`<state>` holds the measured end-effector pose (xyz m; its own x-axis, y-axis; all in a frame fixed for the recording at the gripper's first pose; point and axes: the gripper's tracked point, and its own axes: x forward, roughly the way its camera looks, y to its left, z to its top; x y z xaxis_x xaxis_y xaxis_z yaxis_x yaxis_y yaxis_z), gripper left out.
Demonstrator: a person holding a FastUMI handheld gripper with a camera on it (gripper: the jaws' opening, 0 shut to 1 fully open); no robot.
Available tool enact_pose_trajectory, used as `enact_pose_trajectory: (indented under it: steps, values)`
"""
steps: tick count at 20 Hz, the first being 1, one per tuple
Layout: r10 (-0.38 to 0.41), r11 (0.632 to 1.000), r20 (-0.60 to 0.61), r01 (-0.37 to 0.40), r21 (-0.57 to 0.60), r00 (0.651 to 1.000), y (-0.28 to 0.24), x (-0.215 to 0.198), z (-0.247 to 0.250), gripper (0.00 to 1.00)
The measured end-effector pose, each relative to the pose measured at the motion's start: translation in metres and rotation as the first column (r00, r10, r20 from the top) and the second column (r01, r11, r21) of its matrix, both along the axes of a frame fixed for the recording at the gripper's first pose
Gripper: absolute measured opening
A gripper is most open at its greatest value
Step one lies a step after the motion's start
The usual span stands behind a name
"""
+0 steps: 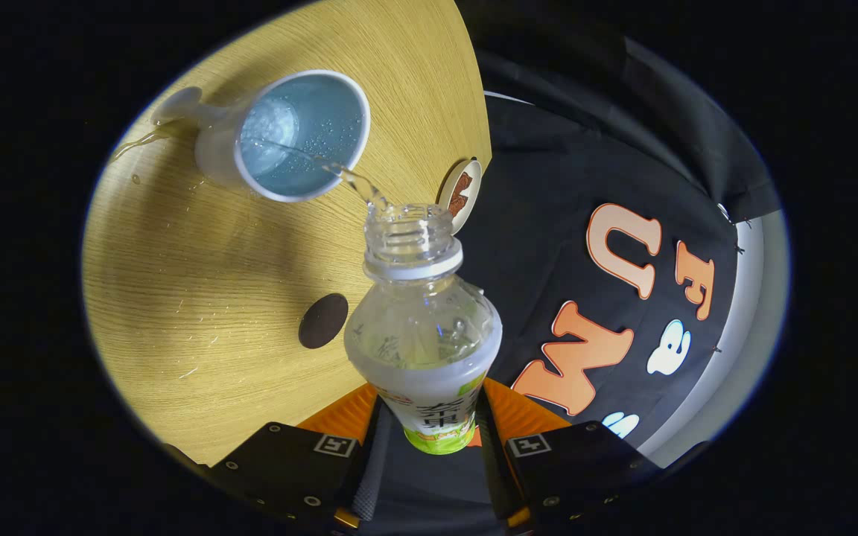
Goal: Take the bottle from table, then pour the juice into the cup, finally place the bottle on the coaster
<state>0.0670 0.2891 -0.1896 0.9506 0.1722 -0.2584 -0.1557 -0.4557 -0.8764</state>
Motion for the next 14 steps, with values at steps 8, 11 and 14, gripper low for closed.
enact_pose_trajectory:
  steps: [8, 11, 14]
  values:
    - [0.03, 0.998, 0.012, -0.029, -0.05, 0.999, 0.007, 0.001, 0.004, 0.59]
    - [0.042, 0.997, 0.014, -0.041, -0.071, 0.999, 0.011, 0.001, 0.004, 0.59]
    - [0.051, 0.995, 0.006, -0.05, -0.084, 0.999, 0.013, 0.001, 0.004, 0.59]
